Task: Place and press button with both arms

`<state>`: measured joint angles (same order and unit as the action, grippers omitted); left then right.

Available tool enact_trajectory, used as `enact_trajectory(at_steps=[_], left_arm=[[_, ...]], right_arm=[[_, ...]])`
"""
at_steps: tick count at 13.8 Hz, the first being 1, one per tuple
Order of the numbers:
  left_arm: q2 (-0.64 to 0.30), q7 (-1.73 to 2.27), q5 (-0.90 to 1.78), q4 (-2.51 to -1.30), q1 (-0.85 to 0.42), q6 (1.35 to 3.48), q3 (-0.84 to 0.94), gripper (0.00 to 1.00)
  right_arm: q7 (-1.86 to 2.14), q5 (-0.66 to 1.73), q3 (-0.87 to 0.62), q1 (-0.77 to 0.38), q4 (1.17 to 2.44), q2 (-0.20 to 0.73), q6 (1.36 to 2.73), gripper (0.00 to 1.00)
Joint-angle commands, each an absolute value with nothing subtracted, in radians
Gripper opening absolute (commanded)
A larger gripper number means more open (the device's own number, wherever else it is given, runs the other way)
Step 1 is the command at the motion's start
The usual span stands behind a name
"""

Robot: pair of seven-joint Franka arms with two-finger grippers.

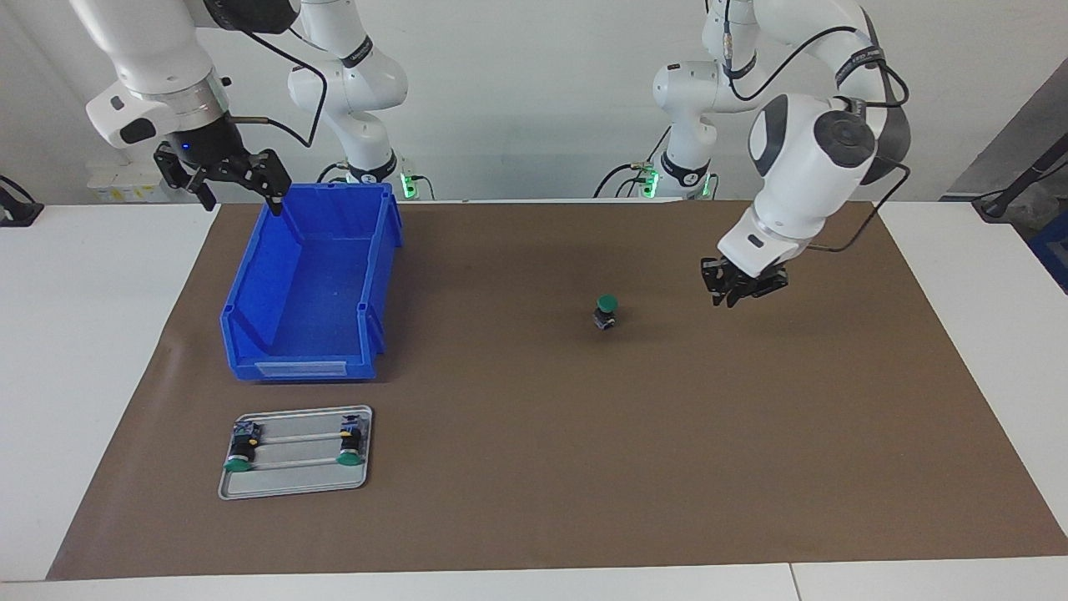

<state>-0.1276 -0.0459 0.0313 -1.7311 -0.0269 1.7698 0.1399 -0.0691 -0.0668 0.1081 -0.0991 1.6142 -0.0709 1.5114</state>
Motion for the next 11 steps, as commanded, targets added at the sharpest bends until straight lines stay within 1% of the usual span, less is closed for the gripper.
enact_trajectory(at_steps=[1,2,4,6,7,8,9,10,11], left_arm=[[-0.137,-0.086,0.006,-1.62,0.053,1.634,0.153,0.28],[-0.14,-0.086,0.006,-1.577,0.061,1.593,0.152,0.32],[-0.143,-0.084,0.005,-1.504,0.063,1.522,0.146,0.44],[-0.147,-0.084,-0.036,-1.419,0.054,1.432,0.146,0.54],[-0.147,-0.084,-0.07,-1.401,0.046,1.41,0.147,0.65],[-0.143,-0.078,-0.075,-1.401,0.045,1.416,0.149,0.85],[-0.138,-0.077,-0.077,-1.401,0.044,1.416,0.15,0.95],[-0.134,-0.074,-0.078,-1.402,0.044,1.419,0.152,1.0],[-0.13,-0.072,-0.078,-1.404,0.046,1.422,0.15,1.0]], right_arm=[[-0.055,-0.064,0.103,-0.094,1.638,-0.094,1.52,1.0],[-0.051,-0.064,0.103,-0.094,1.638,-0.094,1.522,1.0],[-0.046,-0.048,0.101,-0.094,1.641,-0.095,1.525,1.0],[-0.044,0.005,0.103,-0.092,1.638,-0.092,1.542,1.0],[-0.044,0.002,0.1,-0.097,1.634,-0.084,1.537,1.0],[-0.049,0.002,0.089,-0.112,1.623,-0.072,1.539,1.0],[-0.067,0.0,0.078,-0.144,1.594,-0.04,1.542,1.0],[-0.108,-0.002,0.077,-0.191,1.557,-0.011,1.542,1.0],[-0.168,-0.002,0.077,-0.234,1.545,0.011,1.554,1.0]])
